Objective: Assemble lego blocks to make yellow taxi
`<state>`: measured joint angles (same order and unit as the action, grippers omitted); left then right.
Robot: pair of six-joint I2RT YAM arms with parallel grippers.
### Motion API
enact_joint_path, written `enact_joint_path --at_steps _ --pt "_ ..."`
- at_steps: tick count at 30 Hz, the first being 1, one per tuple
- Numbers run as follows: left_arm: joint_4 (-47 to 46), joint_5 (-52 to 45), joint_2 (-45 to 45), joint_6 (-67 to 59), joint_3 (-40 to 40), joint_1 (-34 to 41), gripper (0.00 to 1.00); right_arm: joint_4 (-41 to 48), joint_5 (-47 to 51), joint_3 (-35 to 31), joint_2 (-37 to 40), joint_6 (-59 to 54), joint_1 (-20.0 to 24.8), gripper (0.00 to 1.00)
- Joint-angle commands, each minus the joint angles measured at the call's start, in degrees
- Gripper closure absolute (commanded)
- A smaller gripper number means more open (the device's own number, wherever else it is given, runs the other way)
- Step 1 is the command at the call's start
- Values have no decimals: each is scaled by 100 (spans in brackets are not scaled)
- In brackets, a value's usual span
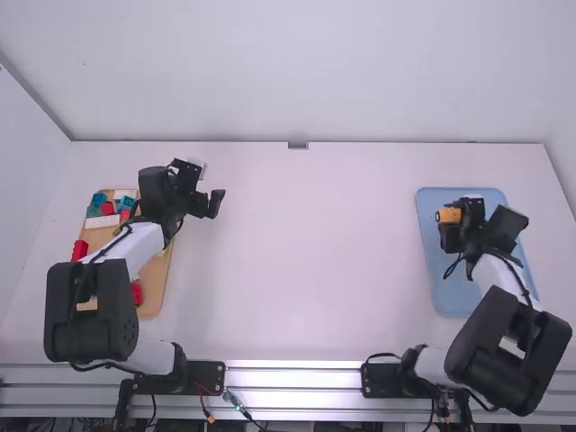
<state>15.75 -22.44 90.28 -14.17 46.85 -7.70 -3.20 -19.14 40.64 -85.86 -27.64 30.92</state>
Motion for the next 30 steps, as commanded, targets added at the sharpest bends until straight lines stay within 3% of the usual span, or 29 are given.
enact_joint_path --at_steps 1,5,11,12,16,17,25,30 --pt "173 -61 4 761 -48 22 1 -136 -50 -20 -385 289 275 75" --pt "236 -57 4 1775 -48 20 1 -350 -46 -20 -787 382 520 72" --pt "70 -42 4 1882 -48 20 1 -446 166 -15 -1152 382 549 64" --pt "4 -39 4 1860 -48 20 1 -404 302 -15 -1211 382 544 51" --pt "-138 4 2 1727 -48 20 1 -306 380 -13 -1180 385 542 21" --pt "-236 219 -11 1692 -48 28 1 -251 378 -7 -1143 424 540 0" --pt "-850 1440 -369 1576 -46 474 1 341 420 -11 -413 833 481 1" --pt "-1259 1460 -1075 1069 -46 857 1 994 422 -11 525 835 4 1"
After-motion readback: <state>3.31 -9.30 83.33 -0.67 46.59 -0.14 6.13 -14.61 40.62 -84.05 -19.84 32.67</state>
